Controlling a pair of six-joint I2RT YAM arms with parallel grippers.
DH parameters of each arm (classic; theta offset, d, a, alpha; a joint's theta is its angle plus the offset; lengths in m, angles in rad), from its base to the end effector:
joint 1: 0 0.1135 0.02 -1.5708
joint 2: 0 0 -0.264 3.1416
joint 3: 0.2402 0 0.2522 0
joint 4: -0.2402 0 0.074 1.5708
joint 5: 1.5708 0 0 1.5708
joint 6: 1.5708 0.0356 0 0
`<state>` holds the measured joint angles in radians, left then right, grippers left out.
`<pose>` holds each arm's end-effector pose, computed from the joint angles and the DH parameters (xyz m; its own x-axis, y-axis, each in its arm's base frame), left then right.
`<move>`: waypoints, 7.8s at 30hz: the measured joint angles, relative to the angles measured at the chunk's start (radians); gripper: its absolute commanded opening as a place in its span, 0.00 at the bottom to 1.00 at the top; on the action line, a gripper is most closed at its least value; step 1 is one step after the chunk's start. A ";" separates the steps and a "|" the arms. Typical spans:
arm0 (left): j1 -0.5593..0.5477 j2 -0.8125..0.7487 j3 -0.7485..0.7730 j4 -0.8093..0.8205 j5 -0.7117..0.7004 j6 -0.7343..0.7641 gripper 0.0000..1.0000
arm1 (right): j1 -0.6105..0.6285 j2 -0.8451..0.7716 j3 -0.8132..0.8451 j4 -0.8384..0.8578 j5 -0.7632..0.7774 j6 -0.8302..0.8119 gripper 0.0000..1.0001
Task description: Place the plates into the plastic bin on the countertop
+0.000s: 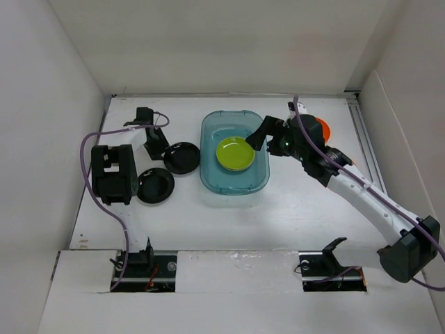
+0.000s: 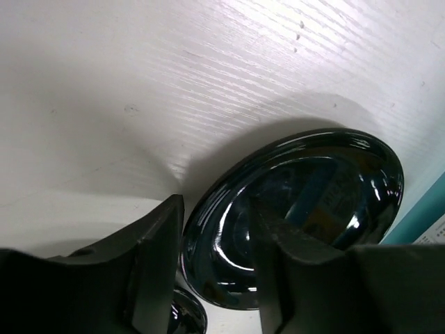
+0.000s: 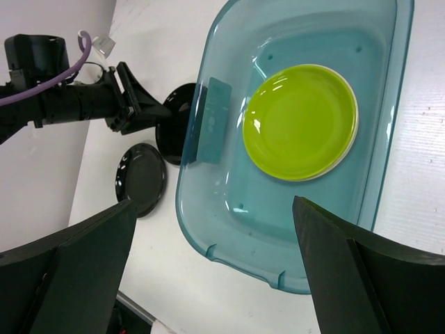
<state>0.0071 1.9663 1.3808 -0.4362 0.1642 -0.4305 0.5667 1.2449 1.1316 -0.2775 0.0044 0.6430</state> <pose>0.4160 -0.0029 0.1787 -0.8078 -0.4174 -0.4161 -0.2848 0.8945 -0.3445 0.2422 0.1539 0.3538 -0.5770 0.3435 -0.7410 -0.2342 0.7996 0.5531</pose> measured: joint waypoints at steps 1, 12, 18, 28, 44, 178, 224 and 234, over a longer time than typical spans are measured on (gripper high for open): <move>0.002 0.002 0.000 0.000 -0.002 -0.002 0.31 | 0.000 -0.004 -0.002 0.000 -0.002 0.000 1.00; 0.013 0.019 0.010 0.011 0.010 -0.023 0.00 | 0.000 -0.066 -0.002 -0.001 -0.013 0.001 1.00; 0.011 0.020 0.022 0.011 -0.020 -0.035 0.00 | -0.008 -0.098 -0.005 -0.001 -0.014 0.001 1.00; 0.013 -0.167 0.011 0.011 -0.206 -0.088 0.00 | -0.088 -0.142 -0.066 -0.009 -0.038 0.002 0.98; -0.057 -0.396 0.011 0.082 -0.015 -0.093 0.00 | -0.354 -0.232 -0.102 -0.058 -0.064 0.010 0.99; 0.224 -0.958 -0.447 -0.074 -0.294 -0.147 1.00 | -0.142 0.622 0.271 -0.042 -0.212 -0.142 0.00; 0.204 -0.953 -0.858 -0.019 -0.067 -0.520 0.96 | 0.056 0.060 0.111 0.048 -0.235 -0.114 1.00; 0.204 -0.800 -0.874 0.170 -0.082 -0.568 0.52 | 0.040 -0.039 0.111 0.073 -0.313 -0.079 0.98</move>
<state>0.2111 1.1664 0.5068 -0.2665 0.0822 -0.9981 0.6071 1.2060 1.2423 -0.2043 -0.3088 0.5636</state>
